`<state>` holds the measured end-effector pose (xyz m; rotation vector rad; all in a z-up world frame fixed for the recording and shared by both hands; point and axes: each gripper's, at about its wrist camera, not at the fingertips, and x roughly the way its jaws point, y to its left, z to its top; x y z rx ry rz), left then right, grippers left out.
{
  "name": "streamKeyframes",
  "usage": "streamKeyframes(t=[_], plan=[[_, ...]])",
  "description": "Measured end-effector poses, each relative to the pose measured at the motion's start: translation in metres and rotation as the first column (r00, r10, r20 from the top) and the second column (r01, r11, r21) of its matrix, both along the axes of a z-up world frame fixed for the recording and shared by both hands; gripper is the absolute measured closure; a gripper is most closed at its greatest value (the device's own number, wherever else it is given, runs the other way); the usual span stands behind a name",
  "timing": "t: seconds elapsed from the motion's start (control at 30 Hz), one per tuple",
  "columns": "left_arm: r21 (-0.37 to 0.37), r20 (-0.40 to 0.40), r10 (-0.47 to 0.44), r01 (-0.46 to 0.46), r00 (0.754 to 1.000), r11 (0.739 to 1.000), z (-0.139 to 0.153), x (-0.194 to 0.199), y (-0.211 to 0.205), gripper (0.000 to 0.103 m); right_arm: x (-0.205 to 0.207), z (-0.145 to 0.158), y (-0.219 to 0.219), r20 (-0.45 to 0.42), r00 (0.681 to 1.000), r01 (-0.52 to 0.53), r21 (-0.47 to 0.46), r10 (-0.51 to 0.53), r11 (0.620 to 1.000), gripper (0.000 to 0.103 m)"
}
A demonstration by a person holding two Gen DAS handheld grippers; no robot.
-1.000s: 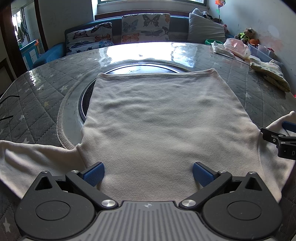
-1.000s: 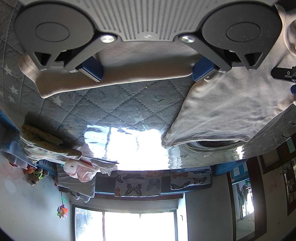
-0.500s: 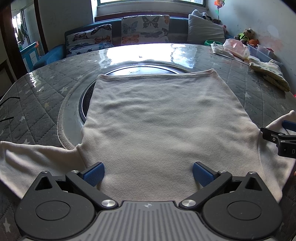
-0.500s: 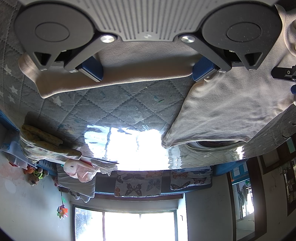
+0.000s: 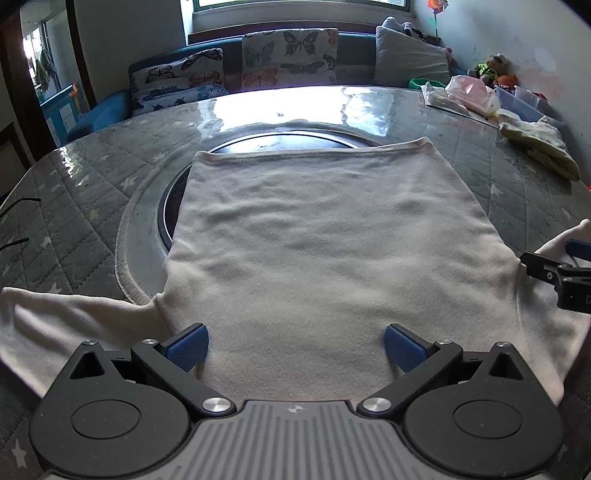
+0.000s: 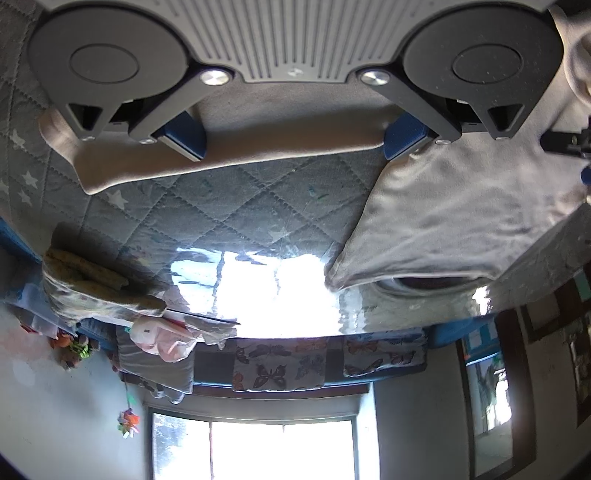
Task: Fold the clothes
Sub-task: 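Move the right gripper to the cream shirt's sleeve cuff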
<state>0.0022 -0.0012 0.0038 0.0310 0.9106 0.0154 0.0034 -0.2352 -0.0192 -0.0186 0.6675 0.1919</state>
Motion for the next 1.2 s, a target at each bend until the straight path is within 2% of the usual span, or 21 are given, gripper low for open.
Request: streamKeyframes(t=[0.07,0.17,0.23,0.3,0.43,0.67,0.97,1.2], plan=[[-0.008,-0.004,0.014,-0.014,1.000,1.000,0.001,0.002,0.002,0.000,-0.002,0.006,0.001,0.018,1.000,0.005,-0.009,-0.005,1.000,0.000],[-0.013,0.004,0.011,-0.011,1.000,1.000,0.004,0.003,0.000,0.000,-0.007,0.019,0.007,0.082,0.997,-0.003,-0.090,0.010,0.996,0.000],[-0.009,0.010,0.003,-0.003,1.000,1.000,0.005,0.003,-0.002,0.000,-0.007,0.026,0.006,0.090,0.996,-0.016,-0.095,0.025,0.995,0.000],[-0.003,0.014,-0.011,0.011,1.000,1.000,0.008,0.001,-0.006,0.000,-0.007,0.032,0.003,0.098,0.995,0.014,-0.100,-0.004,0.995,0.000],[-0.007,0.012,-0.024,0.024,1.000,1.000,0.012,0.001,-0.011,0.000,-0.005,0.039,-0.014,0.063,0.995,0.083,-0.048,-0.080,0.995,0.000],[-0.001,0.025,-0.087,0.087,0.996,0.996,0.017,-0.006,-0.032,0.000,-0.009,0.031,-0.043,0.012,0.984,0.177,-0.100,-0.177,0.979,0.000],[0.015,0.017,-0.151,0.151,0.988,0.988,0.015,-0.012,-0.056,0.000,-0.012,0.019,-0.073,-0.038,0.968,0.244,-0.087,-0.248,0.966,0.000],[0.030,0.000,-0.165,0.165,0.986,0.986,0.010,-0.016,-0.064,0.000,-0.011,0.009,-0.091,-0.077,0.954,0.284,-0.059,-0.288,0.957,0.009]])
